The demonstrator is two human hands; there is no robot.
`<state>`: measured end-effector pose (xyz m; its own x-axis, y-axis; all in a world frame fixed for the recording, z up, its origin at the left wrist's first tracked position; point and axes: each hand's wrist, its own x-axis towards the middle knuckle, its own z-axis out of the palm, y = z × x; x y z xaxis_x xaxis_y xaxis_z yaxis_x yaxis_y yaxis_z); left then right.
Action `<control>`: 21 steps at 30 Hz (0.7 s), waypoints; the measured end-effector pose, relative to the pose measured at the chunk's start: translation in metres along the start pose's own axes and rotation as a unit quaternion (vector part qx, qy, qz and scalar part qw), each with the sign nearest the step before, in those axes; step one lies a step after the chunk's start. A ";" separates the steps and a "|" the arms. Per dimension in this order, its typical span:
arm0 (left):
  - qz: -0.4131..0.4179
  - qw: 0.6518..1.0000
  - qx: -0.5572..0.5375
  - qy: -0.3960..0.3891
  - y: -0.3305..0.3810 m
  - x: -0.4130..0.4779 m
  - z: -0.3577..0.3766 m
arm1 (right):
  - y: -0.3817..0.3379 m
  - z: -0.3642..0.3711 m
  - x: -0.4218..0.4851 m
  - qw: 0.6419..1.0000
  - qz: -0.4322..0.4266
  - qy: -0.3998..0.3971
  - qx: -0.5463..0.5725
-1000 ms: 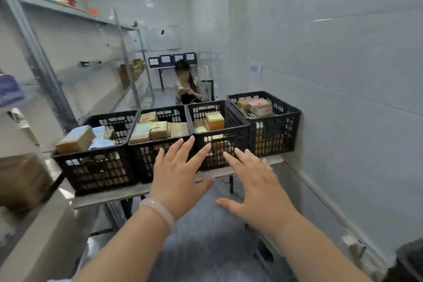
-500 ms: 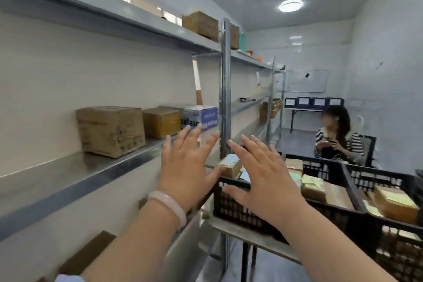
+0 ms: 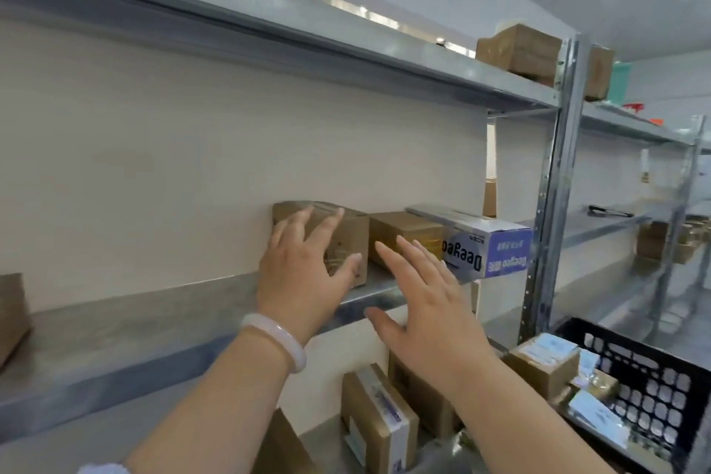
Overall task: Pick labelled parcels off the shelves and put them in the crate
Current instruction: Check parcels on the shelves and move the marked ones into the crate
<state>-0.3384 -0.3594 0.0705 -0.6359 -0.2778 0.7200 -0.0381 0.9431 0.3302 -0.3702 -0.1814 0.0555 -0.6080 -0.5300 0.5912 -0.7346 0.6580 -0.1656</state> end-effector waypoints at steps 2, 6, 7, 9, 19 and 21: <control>-0.052 0.999 -0.006 0.007 -0.004 0.017 0.009 | 0.009 0.004 0.016 0.999 -0.028 -0.002 0.020; -0.146 0.989 -0.028 0.012 -0.009 0.045 0.026 | 0.035 0.009 0.041 0.997 -0.062 -0.002 0.047; -0.178 0.982 -0.056 0.015 -0.011 0.052 0.028 | 0.042 0.010 0.045 0.996 -0.069 -0.002 0.054; -0.235 0.964 -0.118 0.029 -0.014 0.065 0.033 | 0.053 0.013 0.053 0.994 -0.082 -0.006 0.072; -0.269 0.952 -0.140 0.045 -0.013 0.072 0.046 | 0.084 0.026 0.074 0.981 -0.127 -0.036 0.145; -0.261 0.951 -0.148 0.072 -0.011 0.065 0.047 | 0.086 0.028 0.076 0.978 -0.127 -0.046 0.160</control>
<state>-0.4150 -0.3790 0.0850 -0.4765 -0.7364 0.4803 -0.0878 0.5834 0.8074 -0.4881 -0.1803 0.0640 -0.4067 -0.7103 0.5745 -0.9134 0.3047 -0.2700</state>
